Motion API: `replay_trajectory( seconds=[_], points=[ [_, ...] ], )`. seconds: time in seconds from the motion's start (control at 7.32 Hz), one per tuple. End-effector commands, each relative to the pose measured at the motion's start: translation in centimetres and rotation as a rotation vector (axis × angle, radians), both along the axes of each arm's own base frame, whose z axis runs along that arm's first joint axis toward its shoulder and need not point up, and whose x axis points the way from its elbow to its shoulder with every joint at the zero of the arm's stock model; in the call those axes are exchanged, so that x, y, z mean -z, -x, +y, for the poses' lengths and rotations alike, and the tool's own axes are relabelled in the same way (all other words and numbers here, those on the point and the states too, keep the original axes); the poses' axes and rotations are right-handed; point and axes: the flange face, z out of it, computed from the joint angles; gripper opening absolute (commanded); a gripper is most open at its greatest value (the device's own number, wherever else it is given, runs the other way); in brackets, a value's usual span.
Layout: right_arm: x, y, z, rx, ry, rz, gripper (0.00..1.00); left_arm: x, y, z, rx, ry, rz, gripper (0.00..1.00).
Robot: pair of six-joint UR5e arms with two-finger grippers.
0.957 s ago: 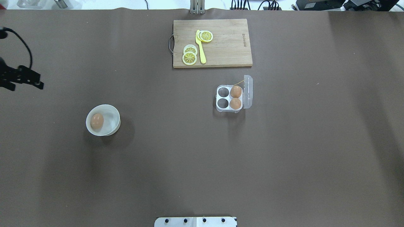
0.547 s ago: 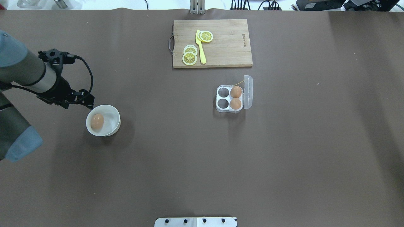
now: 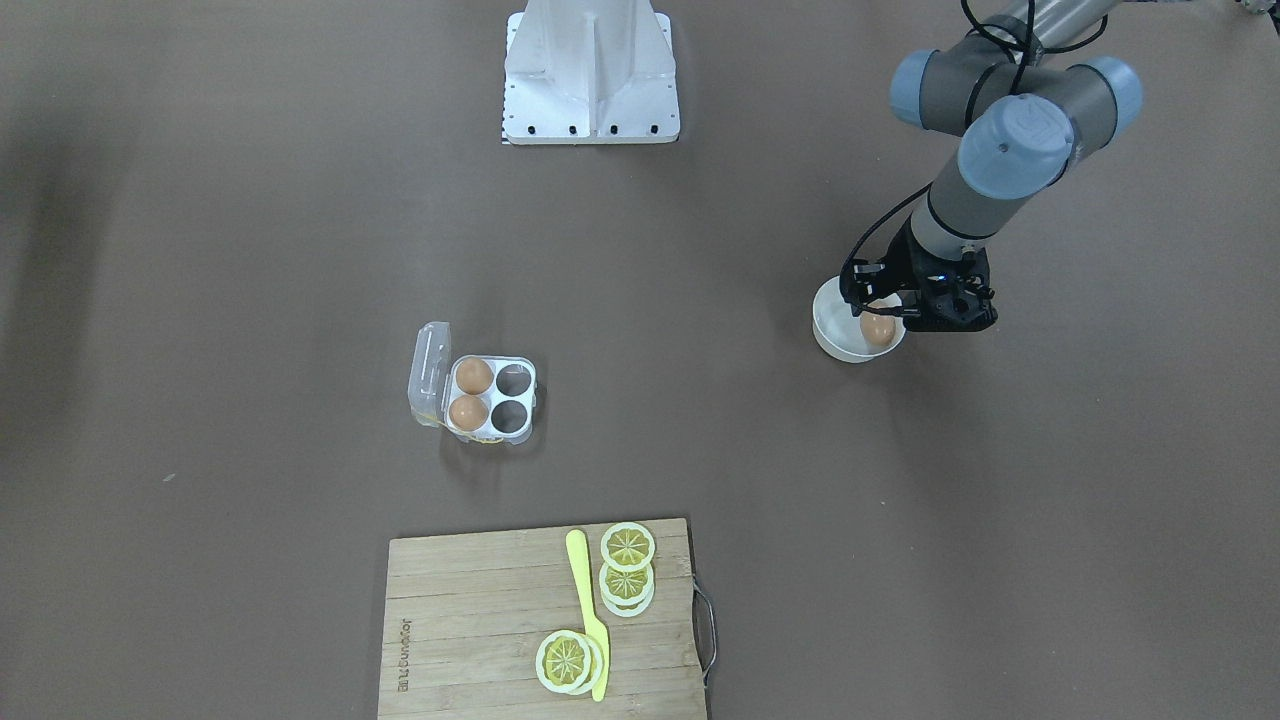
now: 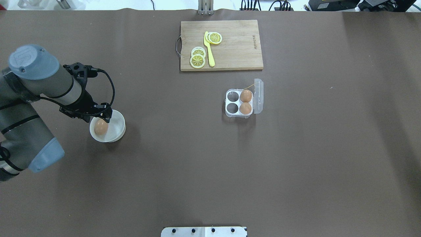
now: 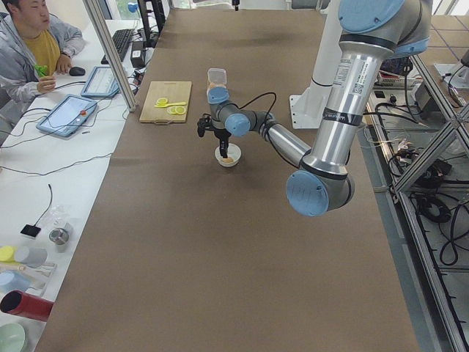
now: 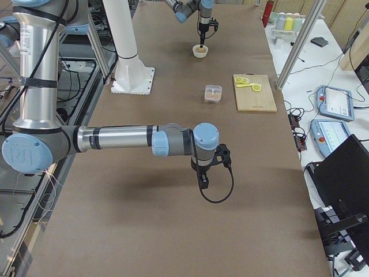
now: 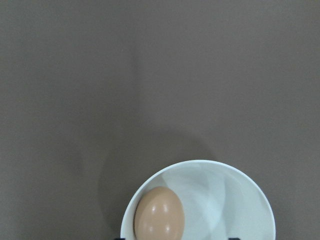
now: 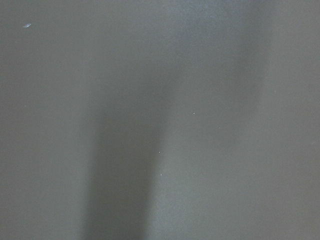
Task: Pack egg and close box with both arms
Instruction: 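Move the left gripper over the white bowl toward the brown egg, then lower the left gripper into the bowl and grasp the brown egg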
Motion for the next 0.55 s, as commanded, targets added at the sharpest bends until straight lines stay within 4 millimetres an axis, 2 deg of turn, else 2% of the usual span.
replay_trajectory(
  seconds=[0.0, 0.41],
  points=[
    [0.0, 0.0, 0.0, 0.002, -0.002, 0.0, 1.0, -0.7, -0.5, -0.2, 0.0, 0.009, -0.01, 0.66],
    [0.0, 0.0, 0.0, 0.002, -0.002, 0.0, 1.0, -1.1, -1.6, 0.4, -0.02, 0.014, -0.015, 0.66]
  ],
)
